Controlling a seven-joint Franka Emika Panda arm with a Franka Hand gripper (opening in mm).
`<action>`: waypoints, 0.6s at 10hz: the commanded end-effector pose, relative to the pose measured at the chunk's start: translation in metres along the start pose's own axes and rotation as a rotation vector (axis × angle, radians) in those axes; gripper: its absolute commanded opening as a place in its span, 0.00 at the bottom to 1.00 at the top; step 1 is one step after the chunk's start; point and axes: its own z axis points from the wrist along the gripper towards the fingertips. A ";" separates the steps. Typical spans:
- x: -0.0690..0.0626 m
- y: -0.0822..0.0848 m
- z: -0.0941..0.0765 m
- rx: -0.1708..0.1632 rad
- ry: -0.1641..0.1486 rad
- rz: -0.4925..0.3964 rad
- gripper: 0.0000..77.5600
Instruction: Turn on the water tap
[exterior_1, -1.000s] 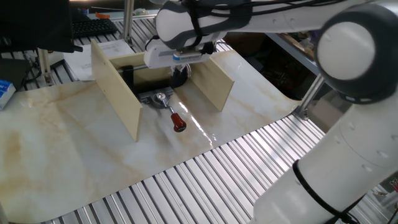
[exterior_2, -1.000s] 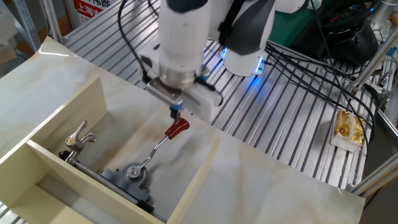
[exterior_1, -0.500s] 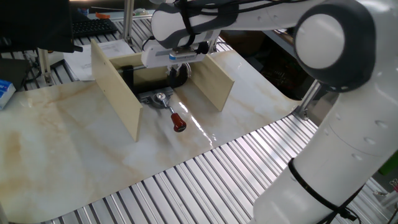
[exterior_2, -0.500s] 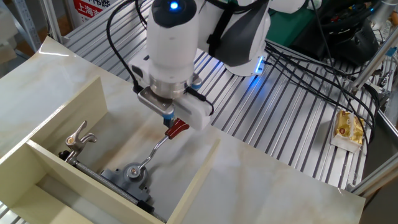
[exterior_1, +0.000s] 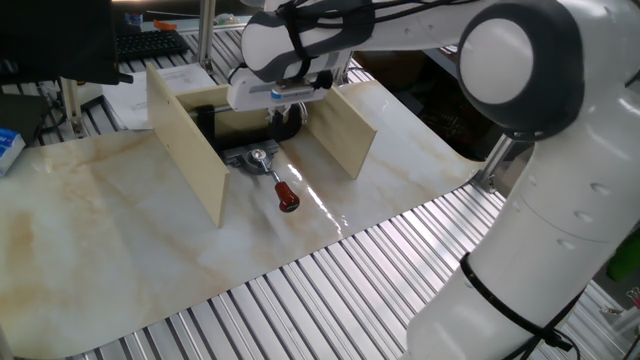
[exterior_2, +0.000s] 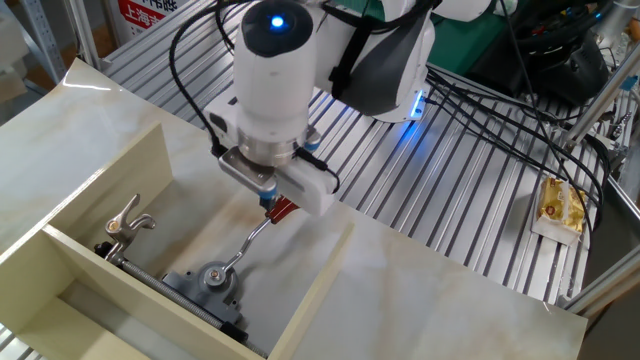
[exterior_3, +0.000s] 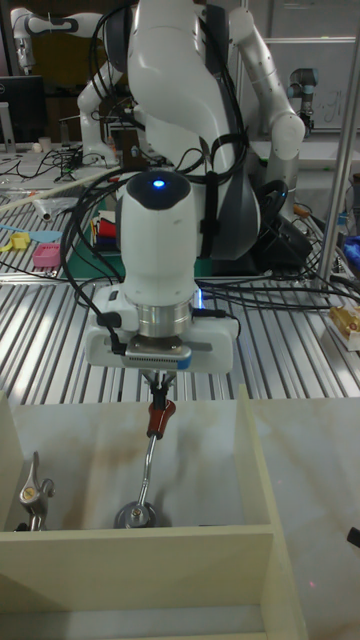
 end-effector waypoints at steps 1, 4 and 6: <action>-0.002 -0.001 -0.001 -0.004 -0.001 0.004 0.00; -0.002 -0.001 -0.001 0.012 -0.003 0.100 0.00; -0.002 -0.001 -0.001 0.004 -0.001 0.122 0.00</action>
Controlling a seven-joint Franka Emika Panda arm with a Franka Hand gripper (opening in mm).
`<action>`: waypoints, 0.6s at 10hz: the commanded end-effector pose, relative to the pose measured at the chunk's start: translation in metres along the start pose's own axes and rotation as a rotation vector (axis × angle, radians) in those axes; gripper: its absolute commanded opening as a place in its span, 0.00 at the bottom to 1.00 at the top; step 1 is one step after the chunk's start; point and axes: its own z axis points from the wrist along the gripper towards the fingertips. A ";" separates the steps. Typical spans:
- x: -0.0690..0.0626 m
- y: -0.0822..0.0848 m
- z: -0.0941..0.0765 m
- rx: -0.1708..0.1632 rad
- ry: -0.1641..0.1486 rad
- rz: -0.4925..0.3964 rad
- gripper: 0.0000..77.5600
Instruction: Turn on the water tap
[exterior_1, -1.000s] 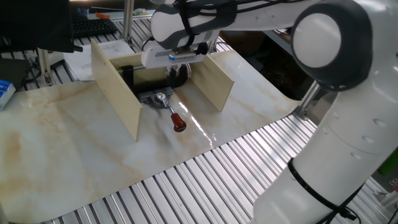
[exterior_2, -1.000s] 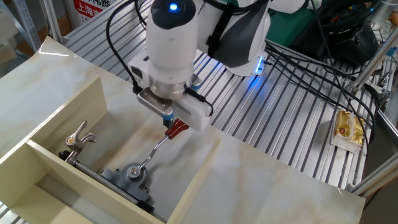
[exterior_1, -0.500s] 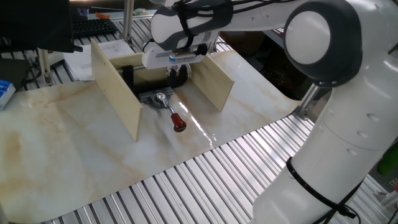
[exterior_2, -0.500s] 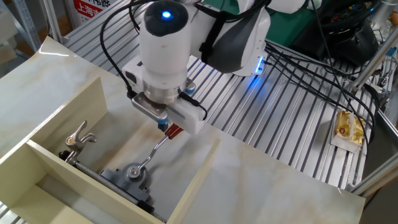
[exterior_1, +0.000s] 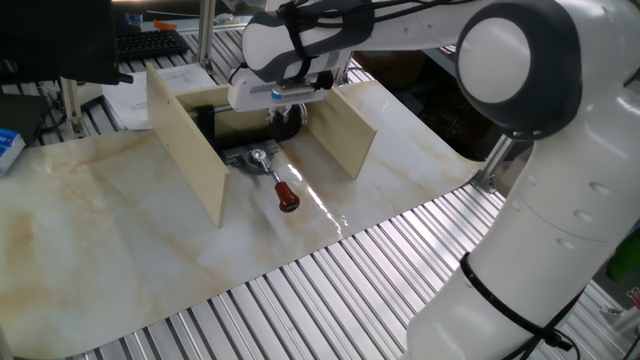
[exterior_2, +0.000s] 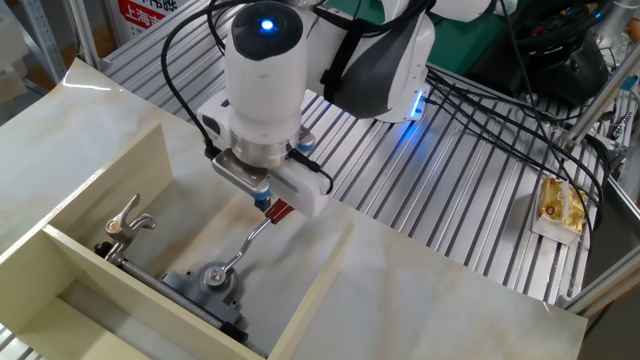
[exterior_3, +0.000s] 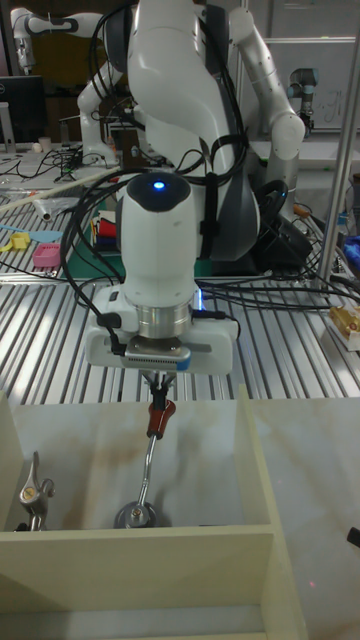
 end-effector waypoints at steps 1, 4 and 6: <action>-0.002 0.000 -0.003 0.010 -0.009 0.110 0.00; -0.021 0.003 -0.009 0.024 -0.013 0.118 0.00; -0.053 0.005 -0.019 0.038 -0.006 0.118 0.00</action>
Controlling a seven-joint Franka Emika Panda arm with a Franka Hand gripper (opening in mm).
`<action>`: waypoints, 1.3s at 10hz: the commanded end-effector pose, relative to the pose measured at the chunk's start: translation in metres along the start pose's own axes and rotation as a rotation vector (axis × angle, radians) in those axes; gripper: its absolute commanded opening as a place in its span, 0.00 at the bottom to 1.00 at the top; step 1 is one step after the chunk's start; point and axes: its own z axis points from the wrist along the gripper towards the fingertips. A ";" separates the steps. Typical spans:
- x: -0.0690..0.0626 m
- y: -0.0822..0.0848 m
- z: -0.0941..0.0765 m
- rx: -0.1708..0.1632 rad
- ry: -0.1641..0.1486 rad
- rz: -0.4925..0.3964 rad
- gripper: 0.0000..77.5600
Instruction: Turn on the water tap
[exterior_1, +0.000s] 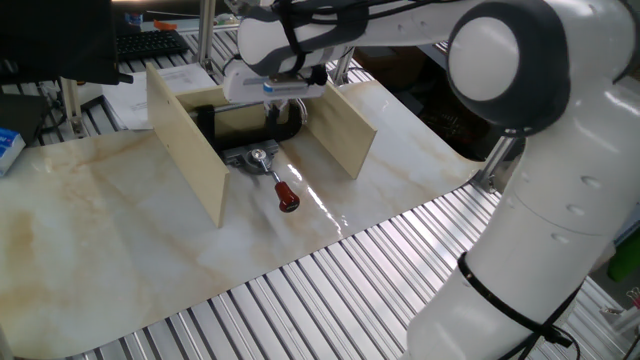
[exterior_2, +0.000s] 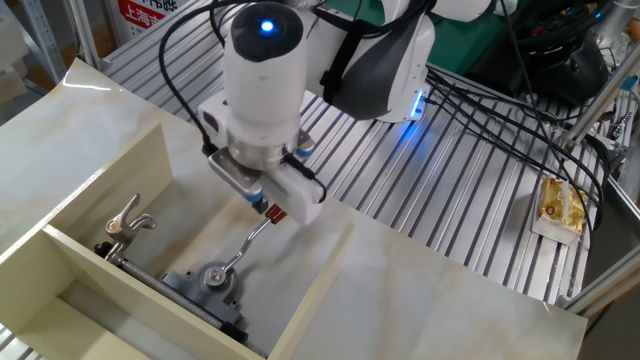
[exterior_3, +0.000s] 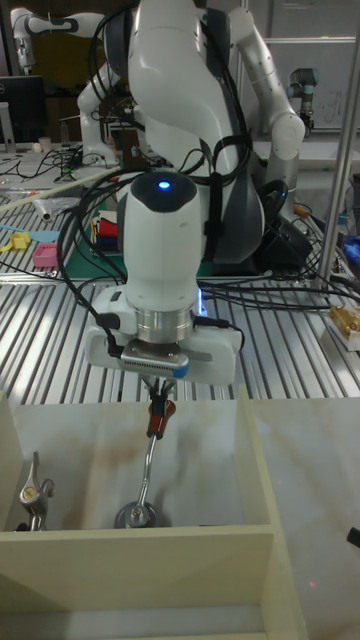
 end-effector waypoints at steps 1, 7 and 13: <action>-0.046 0.005 -0.013 0.020 0.002 0.000 0.00; -0.086 -0.033 0.003 -0.040 0.078 -0.040 0.00; -0.090 -0.067 0.014 -0.051 0.040 -0.074 0.00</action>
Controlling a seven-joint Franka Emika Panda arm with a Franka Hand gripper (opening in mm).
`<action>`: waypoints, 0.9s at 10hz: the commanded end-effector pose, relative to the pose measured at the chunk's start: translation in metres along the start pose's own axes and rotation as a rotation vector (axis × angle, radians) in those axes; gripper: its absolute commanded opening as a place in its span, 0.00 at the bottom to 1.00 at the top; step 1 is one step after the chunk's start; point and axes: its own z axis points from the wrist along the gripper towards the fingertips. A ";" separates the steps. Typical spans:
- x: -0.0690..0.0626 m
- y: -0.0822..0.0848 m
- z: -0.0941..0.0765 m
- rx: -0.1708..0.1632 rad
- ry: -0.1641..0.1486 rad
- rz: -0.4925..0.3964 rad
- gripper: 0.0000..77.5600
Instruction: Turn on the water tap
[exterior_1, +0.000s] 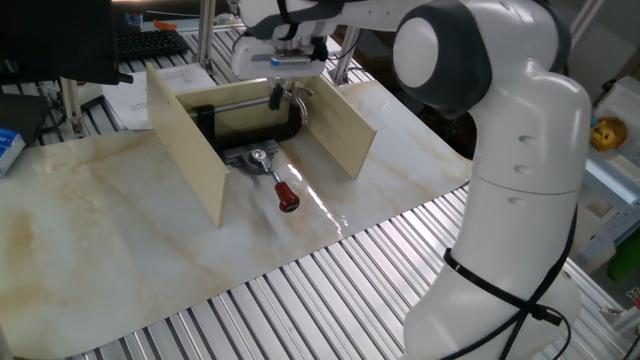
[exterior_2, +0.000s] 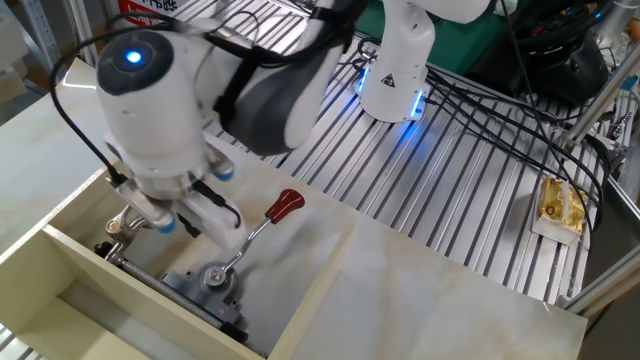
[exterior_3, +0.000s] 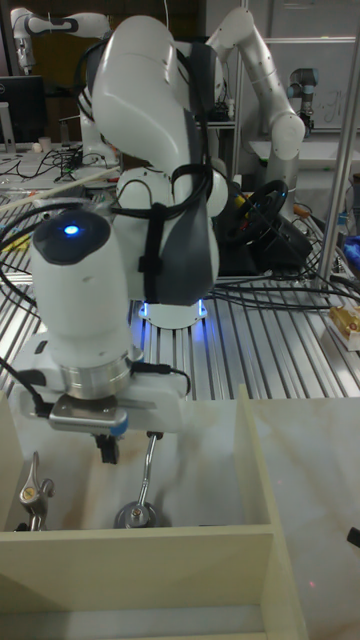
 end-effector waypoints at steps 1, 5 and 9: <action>-0.003 -0.019 -0.002 0.000 -0.032 0.000 0.00; -0.001 -0.028 -0.002 0.030 -0.063 -0.036 0.00; -0.003 -0.046 -0.006 0.054 -0.060 -0.078 0.00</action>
